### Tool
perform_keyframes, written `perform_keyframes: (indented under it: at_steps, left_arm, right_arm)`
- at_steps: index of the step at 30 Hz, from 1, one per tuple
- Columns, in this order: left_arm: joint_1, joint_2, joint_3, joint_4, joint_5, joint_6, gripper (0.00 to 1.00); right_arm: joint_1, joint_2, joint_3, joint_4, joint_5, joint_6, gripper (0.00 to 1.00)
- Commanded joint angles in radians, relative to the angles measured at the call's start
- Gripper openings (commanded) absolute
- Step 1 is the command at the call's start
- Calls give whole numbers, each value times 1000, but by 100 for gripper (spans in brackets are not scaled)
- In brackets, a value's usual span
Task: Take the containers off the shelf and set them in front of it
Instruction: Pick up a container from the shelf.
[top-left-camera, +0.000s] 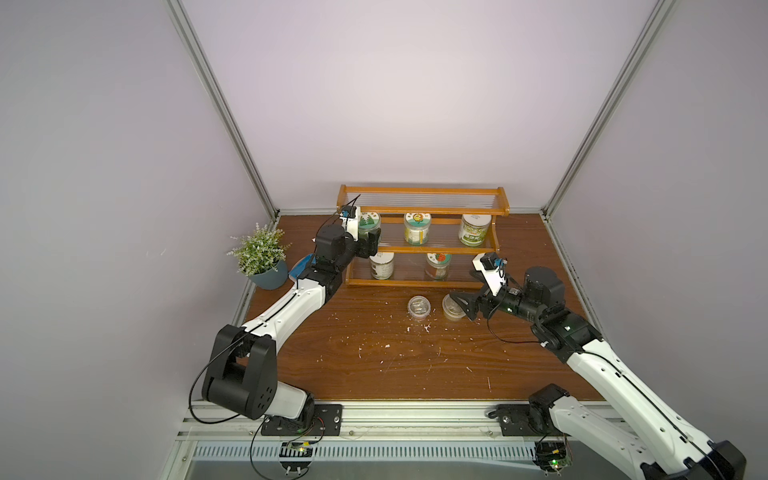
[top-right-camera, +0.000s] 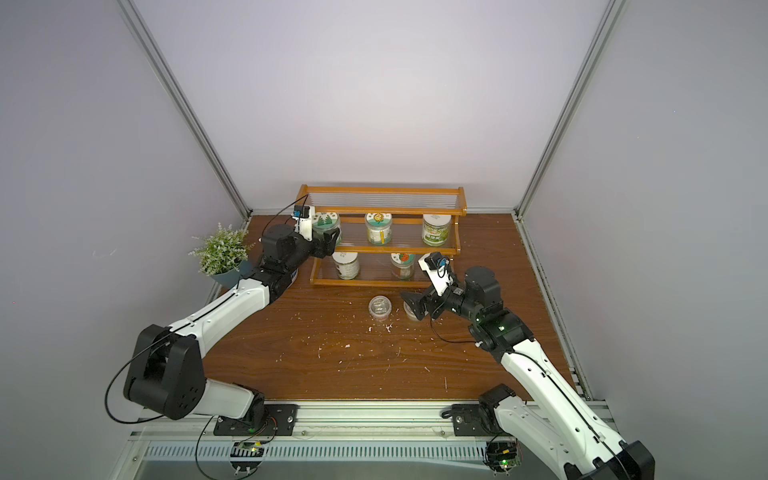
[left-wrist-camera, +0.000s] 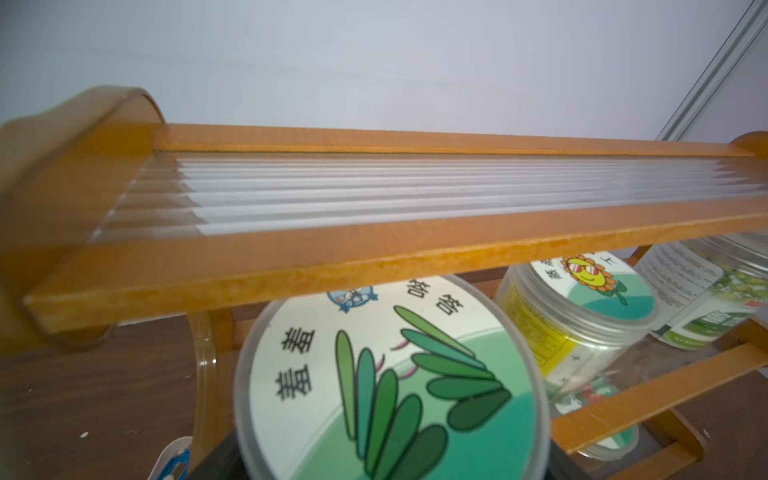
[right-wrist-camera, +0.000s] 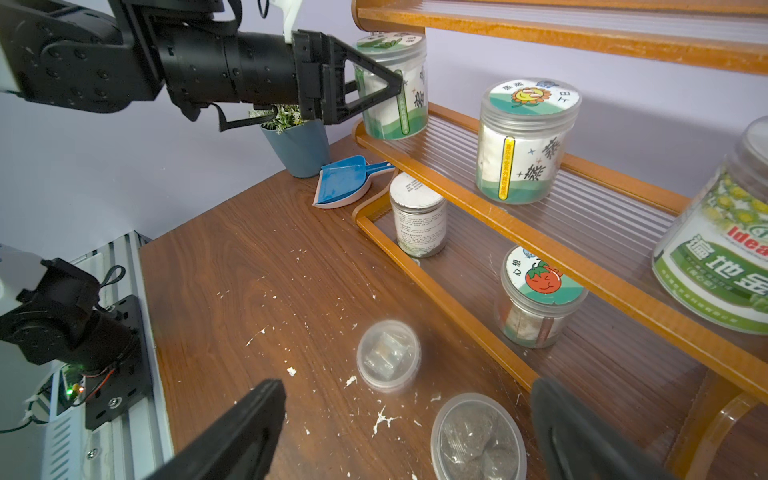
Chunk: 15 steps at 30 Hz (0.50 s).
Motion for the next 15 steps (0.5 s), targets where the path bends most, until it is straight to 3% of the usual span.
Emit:
perform_keyframes:
  at_steps: [1,15]
  left_arm:
    - [-11,-60,-27,-30,25,-18,82]
    - [-104,-372,-186,-221,63,-51,80]
  right_arm:
    - [-4,-3,-2,47,-27,3,99]
    - [-9,4,3,32,-45,-12,99]
